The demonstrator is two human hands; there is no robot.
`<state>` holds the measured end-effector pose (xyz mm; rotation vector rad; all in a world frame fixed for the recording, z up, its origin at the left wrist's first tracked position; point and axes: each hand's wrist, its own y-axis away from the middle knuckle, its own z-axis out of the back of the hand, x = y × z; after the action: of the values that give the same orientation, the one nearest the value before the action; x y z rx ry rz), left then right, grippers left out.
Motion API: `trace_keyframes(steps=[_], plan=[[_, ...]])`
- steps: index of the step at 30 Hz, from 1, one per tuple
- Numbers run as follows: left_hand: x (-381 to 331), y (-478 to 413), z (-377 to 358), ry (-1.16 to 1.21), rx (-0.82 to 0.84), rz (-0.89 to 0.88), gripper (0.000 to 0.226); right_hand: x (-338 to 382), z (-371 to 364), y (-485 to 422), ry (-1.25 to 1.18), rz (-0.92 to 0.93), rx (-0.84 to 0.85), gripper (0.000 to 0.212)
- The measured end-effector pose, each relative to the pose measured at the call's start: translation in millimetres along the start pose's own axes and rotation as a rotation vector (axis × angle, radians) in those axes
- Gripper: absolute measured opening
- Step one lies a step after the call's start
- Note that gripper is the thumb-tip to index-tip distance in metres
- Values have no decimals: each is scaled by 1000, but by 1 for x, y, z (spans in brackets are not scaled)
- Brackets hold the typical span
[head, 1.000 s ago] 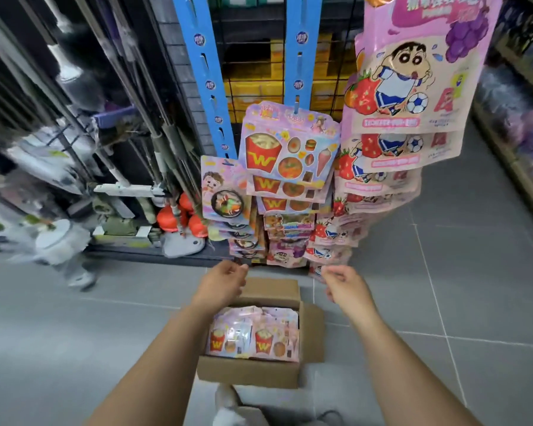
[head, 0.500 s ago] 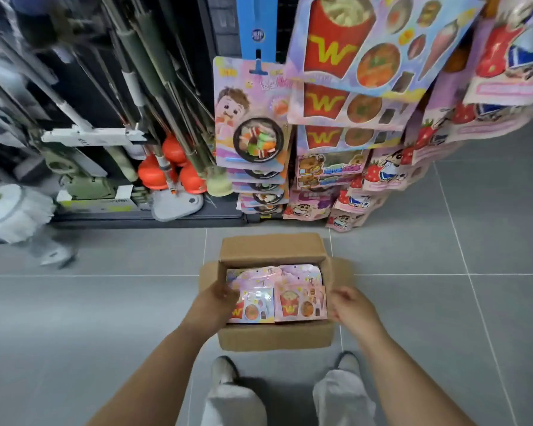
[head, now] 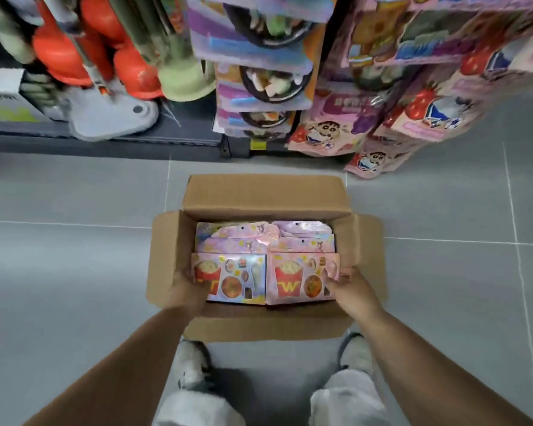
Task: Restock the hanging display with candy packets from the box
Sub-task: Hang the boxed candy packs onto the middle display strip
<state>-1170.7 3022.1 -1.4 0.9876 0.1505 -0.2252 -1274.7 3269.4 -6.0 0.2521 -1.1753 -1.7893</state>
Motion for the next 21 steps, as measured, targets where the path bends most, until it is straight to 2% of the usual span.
trace_keyframes(steps=[6,11,13,18,21], plan=[[31,-67,-47,70,-32,179,63,-25,-43,-71,47,-68,-27,45],[43,-110,-73,181,5,165,93,-40,-73,-114,18,-162,-38,78],[42,-120,-85,137,11,167,107,-40,-77,-123,73,-209,-43,91],[48,-131,-112,-55,-115,130,124,-41,-86,-131,173,-202,-95,101],[51,-133,-118,-90,-145,96,129,-43,-91,-130,187,-182,-124,103]])
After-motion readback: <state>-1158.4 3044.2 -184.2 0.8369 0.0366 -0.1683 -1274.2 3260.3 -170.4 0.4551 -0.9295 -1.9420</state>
